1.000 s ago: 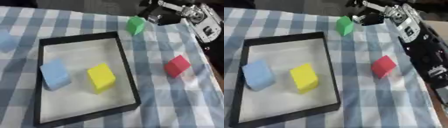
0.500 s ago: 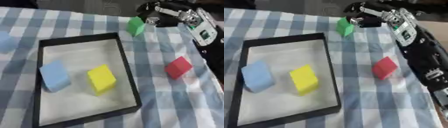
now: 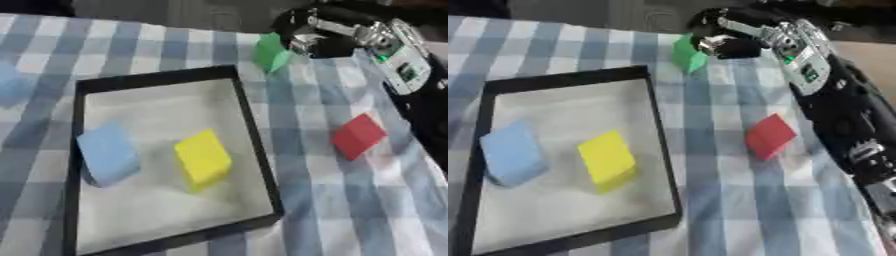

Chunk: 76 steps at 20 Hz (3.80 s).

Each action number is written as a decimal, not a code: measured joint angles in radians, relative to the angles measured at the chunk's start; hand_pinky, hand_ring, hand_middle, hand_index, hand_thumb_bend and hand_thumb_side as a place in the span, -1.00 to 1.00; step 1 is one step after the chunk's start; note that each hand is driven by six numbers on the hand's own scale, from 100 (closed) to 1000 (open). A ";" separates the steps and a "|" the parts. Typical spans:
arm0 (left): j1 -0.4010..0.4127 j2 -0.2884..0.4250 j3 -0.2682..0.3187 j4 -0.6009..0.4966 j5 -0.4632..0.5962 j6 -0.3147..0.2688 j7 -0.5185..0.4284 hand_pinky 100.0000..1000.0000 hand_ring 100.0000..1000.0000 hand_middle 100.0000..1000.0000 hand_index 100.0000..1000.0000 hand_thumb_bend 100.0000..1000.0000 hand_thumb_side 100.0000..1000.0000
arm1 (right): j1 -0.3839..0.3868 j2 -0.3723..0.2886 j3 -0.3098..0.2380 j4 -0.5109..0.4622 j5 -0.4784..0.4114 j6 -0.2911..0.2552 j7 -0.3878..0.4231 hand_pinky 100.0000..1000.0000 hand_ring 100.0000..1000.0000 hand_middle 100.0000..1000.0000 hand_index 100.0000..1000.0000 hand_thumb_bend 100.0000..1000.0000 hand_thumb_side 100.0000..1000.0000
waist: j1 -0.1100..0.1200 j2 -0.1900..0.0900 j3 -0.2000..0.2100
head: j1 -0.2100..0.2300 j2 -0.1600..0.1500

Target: Pick up objects on the table and place them in the box.

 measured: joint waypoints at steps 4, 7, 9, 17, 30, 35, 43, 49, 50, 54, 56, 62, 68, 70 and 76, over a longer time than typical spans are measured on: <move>0.000 0.000 0.000 0.000 0.003 -0.001 -0.001 0.13 0.43 0.35 0.57 -0.23 0.16 | 0.000 -0.001 -0.020 -0.004 -0.008 0.019 -0.042 0.77 0.78 0.75 0.79 -1.00 0.67 | 0.000 0.007 0.000 | 0.000 -0.007; 0.000 0.000 0.000 -0.002 0.004 -0.001 -0.001 0.14 0.43 0.35 0.57 -0.23 0.16 | 0.000 -0.006 -0.031 -0.015 -0.031 0.046 -0.084 0.77 0.76 0.73 0.78 -1.00 0.80 | 0.000 0.016 -0.001 | 0.001 -0.007; -0.001 0.001 0.001 -0.006 0.006 -0.001 -0.001 0.14 0.43 0.34 0.56 -0.24 0.16 | 0.001 -0.011 -0.031 -0.020 -0.037 0.063 -0.104 0.77 0.77 0.74 0.78 -1.00 0.83 | 0.000 0.020 -0.002 | 0.001 -0.007; -0.007 0.007 0.001 -0.007 0.008 -0.002 -0.002 0.14 0.43 0.34 0.56 -0.24 0.15 | 0.008 -0.014 -0.025 -0.028 -0.037 0.084 -0.096 0.79 0.78 0.75 0.80 -1.00 0.80 | 0.000 0.031 -0.001 | 0.003 -0.007; -0.009 0.007 0.001 -0.013 0.012 -0.003 -0.004 0.14 0.43 0.34 0.56 -0.24 0.17 | 0.009 -0.012 -0.015 -0.031 -0.037 0.105 -0.065 0.77 0.77 0.74 0.79 -1.00 0.83 | 0.000 0.043 0.005 | 0.003 -0.008; -0.010 0.007 0.001 -0.016 0.016 -0.005 -0.007 0.15 0.42 0.34 0.56 -0.24 0.17 | 0.009 -0.010 -0.012 -0.031 -0.037 0.113 -0.058 0.77 0.78 0.75 0.79 -1.00 0.82 | -0.004 0.046 0.007 | 0.003 -0.011; -0.010 0.008 0.005 -0.019 0.017 -0.004 -0.008 0.15 0.42 0.34 0.56 -0.24 0.17 | 0.008 -0.001 -0.008 -0.032 -0.017 0.142 -0.063 0.75 0.76 0.75 0.81 -1.00 0.86 | -0.006 0.051 0.007 | 0.003 -0.015; -0.010 0.008 0.006 -0.023 0.017 -0.004 -0.008 0.15 0.42 0.34 0.57 -0.25 0.17 | 0.004 0.000 -0.005 -0.033 0.020 0.165 -0.065 0.75 0.75 0.75 0.83 -1.00 0.92 | -0.006 0.056 0.007 | 0.003 -0.016; -0.010 0.008 0.006 -0.024 0.017 -0.004 -0.008 0.15 0.42 0.34 0.57 -0.25 0.18 | 0.004 0.001 -0.005 -0.033 0.029 0.168 -0.065 0.75 0.75 0.74 0.83 -1.00 0.93 | -0.006 0.057 0.007 | 0.003 -0.016; -0.012 0.008 0.007 -0.025 0.017 -0.004 -0.009 0.16 0.42 0.34 0.57 -0.25 0.18 | 0.004 0.008 -0.002 -0.034 0.061 0.172 -0.069 0.74 0.75 0.75 0.84 -1.00 0.95 | -0.006 0.061 0.007 | 0.003 -0.016; -0.012 0.008 0.007 -0.025 0.017 -0.004 -0.009 0.16 0.42 0.34 0.57 -0.26 0.18 | 0.004 0.009 -0.002 -0.035 0.071 0.168 -0.073 0.74 0.75 0.75 0.85 -1.00 0.96 | -0.006 0.062 0.007 | 0.003 -0.016; -0.012 0.008 0.009 -0.025 0.018 -0.004 -0.009 0.16 0.42 0.34 0.56 -0.26 0.18 | 0.003 0.016 0.001 -0.040 0.089 0.157 -0.072 0.74 0.73 0.77 0.90 -1.00 0.98 | -0.006 0.063 0.007 | 0.004 -0.016; -0.015 0.008 0.012 -0.027 0.019 -0.004 -0.009 0.16 0.42 0.34 0.57 -0.27 0.18 | 0.004 0.020 0.004 -0.040 0.115 0.151 -0.075 0.72 0.72 0.75 0.94 -1.00 0.95 | -0.008 0.066 0.007 | 0.005 -0.016; -0.015 0.008 0.012 -0.028 0.020 -0.004 -0.009 0.16 0.42 0.34 0.57 -0.27 0.18 | 0.004 0.023 0.004 -0.040 0.127 0.145 -0.081 0.72 0.71 0.74 0.93 -1.00 0.94 | -0.008 0.067 0.007 | 0.005 -0.016; -0.015 0.008 0.012 -0.030 0.020 -0.004 -0.009 0.16 0.42 0.34 0.56 -0.29 0.18 | 0.005 0.025 0.006 -0.040 0.152 0.133 -0.098 0.68 0.68 0.68 0.81 -1.00 0.87 | -0.008 0.068 0.007 | 0.005 -0.016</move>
